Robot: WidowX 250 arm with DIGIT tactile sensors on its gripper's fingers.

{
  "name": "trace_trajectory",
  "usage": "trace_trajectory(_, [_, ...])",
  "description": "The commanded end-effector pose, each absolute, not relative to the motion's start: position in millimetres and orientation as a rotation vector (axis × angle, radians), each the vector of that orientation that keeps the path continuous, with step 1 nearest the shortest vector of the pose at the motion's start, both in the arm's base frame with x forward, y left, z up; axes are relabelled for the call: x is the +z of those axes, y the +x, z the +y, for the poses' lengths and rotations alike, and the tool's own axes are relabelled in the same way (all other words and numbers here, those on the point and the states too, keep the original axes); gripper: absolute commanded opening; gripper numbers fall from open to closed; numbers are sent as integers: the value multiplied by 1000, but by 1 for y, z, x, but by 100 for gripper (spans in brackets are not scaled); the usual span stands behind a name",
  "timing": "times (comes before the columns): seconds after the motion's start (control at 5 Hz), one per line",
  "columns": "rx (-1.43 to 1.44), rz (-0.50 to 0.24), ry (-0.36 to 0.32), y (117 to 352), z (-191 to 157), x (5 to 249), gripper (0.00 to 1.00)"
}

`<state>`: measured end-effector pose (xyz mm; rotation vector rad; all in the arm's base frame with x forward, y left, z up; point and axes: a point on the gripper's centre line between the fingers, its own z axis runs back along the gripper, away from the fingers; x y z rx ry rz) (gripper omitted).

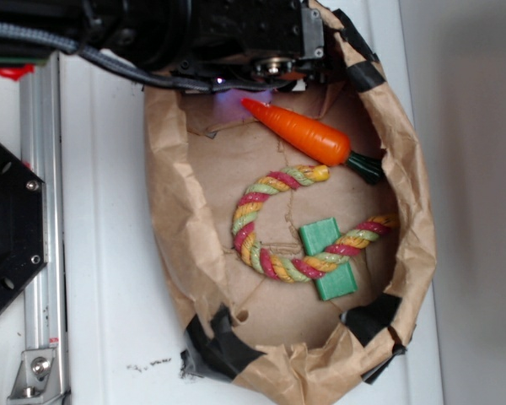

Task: Grab the rock.

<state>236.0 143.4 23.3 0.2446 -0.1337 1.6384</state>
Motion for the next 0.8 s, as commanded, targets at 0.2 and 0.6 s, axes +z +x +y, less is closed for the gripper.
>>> trace_trajectory(0.2, [1671,-169,251,217,167,40,100])
trace_trajectory(0.6, [1736,-320,307,208,172,33,100])
